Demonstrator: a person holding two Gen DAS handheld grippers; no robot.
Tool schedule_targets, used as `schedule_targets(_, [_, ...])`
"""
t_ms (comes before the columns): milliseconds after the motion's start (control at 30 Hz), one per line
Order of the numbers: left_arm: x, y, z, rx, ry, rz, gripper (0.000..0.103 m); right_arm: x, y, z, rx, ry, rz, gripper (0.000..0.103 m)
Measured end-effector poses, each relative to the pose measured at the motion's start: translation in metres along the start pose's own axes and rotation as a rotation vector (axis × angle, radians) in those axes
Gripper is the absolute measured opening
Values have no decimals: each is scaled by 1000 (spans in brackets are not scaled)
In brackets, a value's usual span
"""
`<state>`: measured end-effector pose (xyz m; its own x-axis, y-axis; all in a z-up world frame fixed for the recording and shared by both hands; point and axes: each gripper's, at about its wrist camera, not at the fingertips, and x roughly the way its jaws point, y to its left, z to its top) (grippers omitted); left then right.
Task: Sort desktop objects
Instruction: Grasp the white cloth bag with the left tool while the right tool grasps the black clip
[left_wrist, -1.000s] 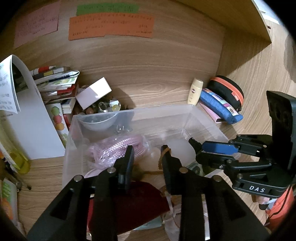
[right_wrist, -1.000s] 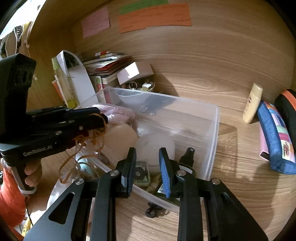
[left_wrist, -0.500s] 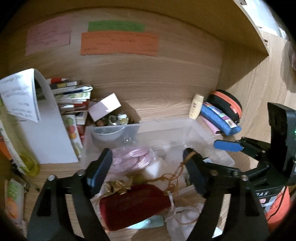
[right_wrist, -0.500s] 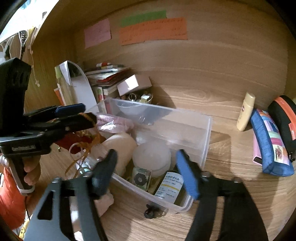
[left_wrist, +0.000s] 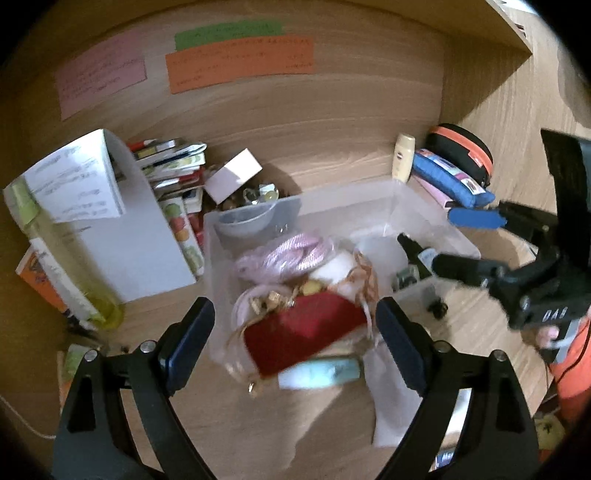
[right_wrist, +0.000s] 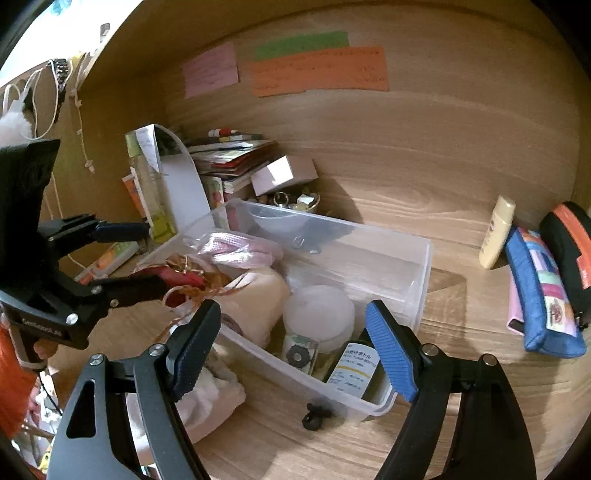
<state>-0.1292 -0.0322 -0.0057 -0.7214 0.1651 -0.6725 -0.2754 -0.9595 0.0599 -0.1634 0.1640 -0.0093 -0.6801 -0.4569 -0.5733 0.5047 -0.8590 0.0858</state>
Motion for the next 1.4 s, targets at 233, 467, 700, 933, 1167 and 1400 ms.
schedule_targets(233, [-29, 4, -19, -34, -45, 51, 97, -33, 11, -5, -21, -27, -30, 87])
schedule_targets(467, [-46, 2, -43, -69, -81, 94, 100, -58, 20, -26, -6, -25, -58, 91])
schedule_targets(700, [-38, -11, -61, -143, 2, -22, 100, -69, 28, -49, -32, -10, -111, 92])
schedule_targets(933, [-20, -46, -54, -153, 26, -60, 101, -63, 8, -65, 12, 41, -153, 92])
schedule_targets(1167, [21, -73, -57, -106, 126, -63, 101, -38, -7, -77, 31, 132, -153, 92])
schedule_targets(1400, [50, -76, -52, -112, 199, -120, 101, -12, -6, -74, 39, 195, -105, 83])
